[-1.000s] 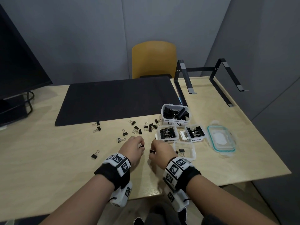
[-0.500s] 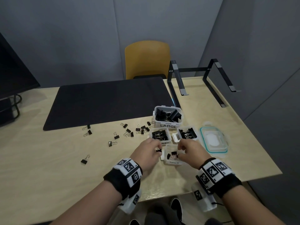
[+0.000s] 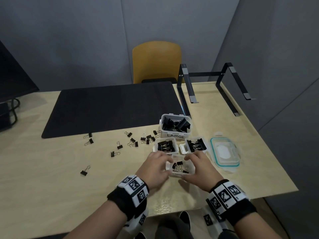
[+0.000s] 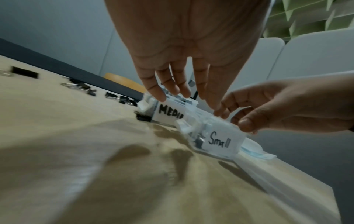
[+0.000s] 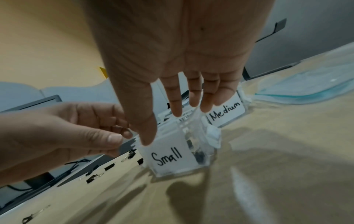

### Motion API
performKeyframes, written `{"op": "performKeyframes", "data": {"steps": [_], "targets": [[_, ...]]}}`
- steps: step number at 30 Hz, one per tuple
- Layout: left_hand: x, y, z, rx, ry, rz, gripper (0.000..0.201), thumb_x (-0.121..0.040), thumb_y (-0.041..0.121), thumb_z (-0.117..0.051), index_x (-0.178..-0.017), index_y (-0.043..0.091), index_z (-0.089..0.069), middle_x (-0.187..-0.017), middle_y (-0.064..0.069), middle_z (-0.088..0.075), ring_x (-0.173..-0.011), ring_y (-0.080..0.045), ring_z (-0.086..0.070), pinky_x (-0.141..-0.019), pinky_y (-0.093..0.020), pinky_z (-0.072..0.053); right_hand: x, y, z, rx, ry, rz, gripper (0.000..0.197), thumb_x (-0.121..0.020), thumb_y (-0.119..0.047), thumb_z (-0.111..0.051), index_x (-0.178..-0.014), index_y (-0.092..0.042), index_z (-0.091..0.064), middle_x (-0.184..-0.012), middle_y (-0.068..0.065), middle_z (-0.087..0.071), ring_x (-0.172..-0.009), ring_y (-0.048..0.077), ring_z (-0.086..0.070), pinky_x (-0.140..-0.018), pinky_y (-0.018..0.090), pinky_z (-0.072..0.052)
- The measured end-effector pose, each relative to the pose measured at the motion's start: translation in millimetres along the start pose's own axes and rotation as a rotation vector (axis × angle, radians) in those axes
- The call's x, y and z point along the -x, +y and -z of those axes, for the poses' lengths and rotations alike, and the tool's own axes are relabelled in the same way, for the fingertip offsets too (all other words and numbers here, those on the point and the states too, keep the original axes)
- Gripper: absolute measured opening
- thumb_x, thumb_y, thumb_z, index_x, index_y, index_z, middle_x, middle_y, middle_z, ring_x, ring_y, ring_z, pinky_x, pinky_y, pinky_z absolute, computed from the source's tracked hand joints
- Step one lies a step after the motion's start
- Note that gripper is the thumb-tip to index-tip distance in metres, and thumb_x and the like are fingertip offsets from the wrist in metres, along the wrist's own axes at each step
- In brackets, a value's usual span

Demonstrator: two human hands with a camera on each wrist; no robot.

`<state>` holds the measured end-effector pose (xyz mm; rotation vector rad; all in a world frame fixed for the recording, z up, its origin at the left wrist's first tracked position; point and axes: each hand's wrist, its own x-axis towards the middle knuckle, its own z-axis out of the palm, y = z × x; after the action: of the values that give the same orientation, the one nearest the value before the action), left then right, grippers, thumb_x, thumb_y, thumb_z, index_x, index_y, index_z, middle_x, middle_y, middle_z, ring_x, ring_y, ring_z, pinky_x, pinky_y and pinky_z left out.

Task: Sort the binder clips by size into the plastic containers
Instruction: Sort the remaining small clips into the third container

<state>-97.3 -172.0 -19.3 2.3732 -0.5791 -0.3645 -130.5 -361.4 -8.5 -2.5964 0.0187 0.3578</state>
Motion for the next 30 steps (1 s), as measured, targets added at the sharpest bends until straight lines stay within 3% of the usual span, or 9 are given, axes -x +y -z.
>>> {"op": "performKeyframes", "data": {"steps": [2, 6, 10, 13, 16, 20, 24, 27, 30], "targets": [[6.3, -10.8, 8.6, 0.013, 0.036, 0.066, 0.026, -0.089, 0.030, -0.059, -0.115, 0.030, -0.057, -0.125, 0.015, -0.047, -0.119, -0.004, -0.036, -0.108, -0.027, -0.030, 0.5, -5.4, 0.1, 0.047, 0.045, 0.027, 0.056, -0.075, -0.042, -0.071, -0.123, -0.023, -0.050, -0.122, -0.005, -0.041, -0.115, 0.013, -0.041, -0.099, 0.023, -0.036], [16.3, -41.3, 23.3, -0.006, 0.093, 0.200, 0.023, -0.091, 0.030, -0.055, -0.114, 0.031, -0.056, -0.125, 0.012, -0.049, -0.122, -0.009, -0.038, -0.108, -0.033, -0.033, 0.3, -34.2, -4.2, -0.021, 0.090, 0.105, 0.038, -0.087, -0.029, -0.060, -0.122, -0.020, -0.052, -0.123, -0.003, -0.046, -0.118, 0.013, -0.043, -0.097, 0.019, -0.035], [19.0, -65.4, 33.8, -0.054, 0.198, 0.362, 0.028, -0.091, 0.025, -0.055, -0.119, 0.027, -0.055, -0.132, 0.007, -0.045, -0.126, -0.013, -0.034, -0.108, -0.033, -0.030, -1.5, -72.2, -23.5, -0.034, -0.004, 0.175, 0.039, -0.092, -0.027, -0.052, -0.130, -0.019, -0.048, -0.131, -0.003, -0.048, -0.119, 0.011, -0.046, -0.102, 0.024, -0.039], [18.1, -82.8, 41.7, -0.114, 0.272, 0.455, 0.040, -0.089, 0.017, -0.054, -0.129, 0.021, -0.049, -0.138, -0.001, -0.040, -0.129, -0.019, -0.032, -0.109, -0.034, -0.031, -11.8, -89.8, -45.3, 0.042, -0.102, 0.168, 0.045, -0.092, -0.021, -0.049, -0.135, -0.012, -0.041, -0.138, 0.005, -0.042, -0.127, 0.019, -0.040, -0.108, 0.031, -0.035], [16.4, -99.2, 46.0, -0.176, 0.265, 0.537, 0.052, -0.089, 0.012, -0.052, -0.140, 0.016, -0.040, -0.144, -0.007, -0.033, -0.132, -0.026, -0.030, -0.108, -0.036, -0.033, -24.8, -98.2, -64.7, 0.133, -0.145, 0.096, 0.039, -0.091, -0.016, -0.047, -0.129, -0.007, -0.042, -0.137, 0.010, -0.039, -0.126, 0.024, -0.038, -0.108, 0.036, -0.036], [16.9, -107.3, 46.1, -0.238, 0.241, 0.492, 0.048, -0.091, 0.008, -0.048, -0.138, 0.015, -0.042, -0.137, -0.006, -0.044, -0.124, -0.025, -0.039, -0.103, -0.034, -0.037, -36.3, -100.3, -81.9, 0.301, -0.139, 0.066, 0.049, -0.086, -0.010, -0.051, -0.132, -0.005, -0.036, -0.143, 0.016, -0.034, -0.132, 0.029, -0.031, -0.111, 0.038, -0.033], [19.5, -109.2, 46.0, -0.243, 0.239, 0.431, 0.043, -0.089, 0.003, -0.046, -0.130, 0.015, -0.049, -0.122, -0.006, -0.056, -0.114, -0.024, -0.049, -0.094, -0.033, -0.042, -37.6, -100.8, -83.6, 0.269, -0.128, 0.045, 0.062, -0.075, -0.001, -0.066, -0.130, -0.007, -0.038, -0.141, 0.016, -0.032, -0.130, 0.028, -0.032, -0.108, 0.039, -0.038], [19.4, -107.2, 47.1, -0.238, 0.205, 0.416, 0.044, -0.089, 0.003, -0.047, -0.131, 0.016, -0.048, -0.117, -0.004, -0.058, -0.110, -0.022, -0.052, -0.091, -0.032, -0.044, -39.4, -102.0, -82.2, 0.276, -0.096, 0.027, 0.056, -0.076, 0.001, -0.065, -0.127, -0.007, -0.043, -0.139, 0.018, -0.037, -0.129, 0.030, -0.035, -0.108, 0.038, -0.038], [17.7, -102.8, 49.8, -0.208, 0.163, 0.418, 0.048, -0.087, 0.005, -0.046, -0.132, 0.018, -0.044, -0.115, -0.006, -0.059, -0.105, -0.024, -0.055, -0.088, -0.032, -0.045, -43.4, -105.7, -82.2, 0.281, -0.089, 0.047, 0.039, -0.083, 0.005, -0.051, -0.121, -0.005, -0.047, -0.129, 0.019, -0.048, -0.121, 0.030, -0.043, -0.101, 0.037, -0.042]]}}
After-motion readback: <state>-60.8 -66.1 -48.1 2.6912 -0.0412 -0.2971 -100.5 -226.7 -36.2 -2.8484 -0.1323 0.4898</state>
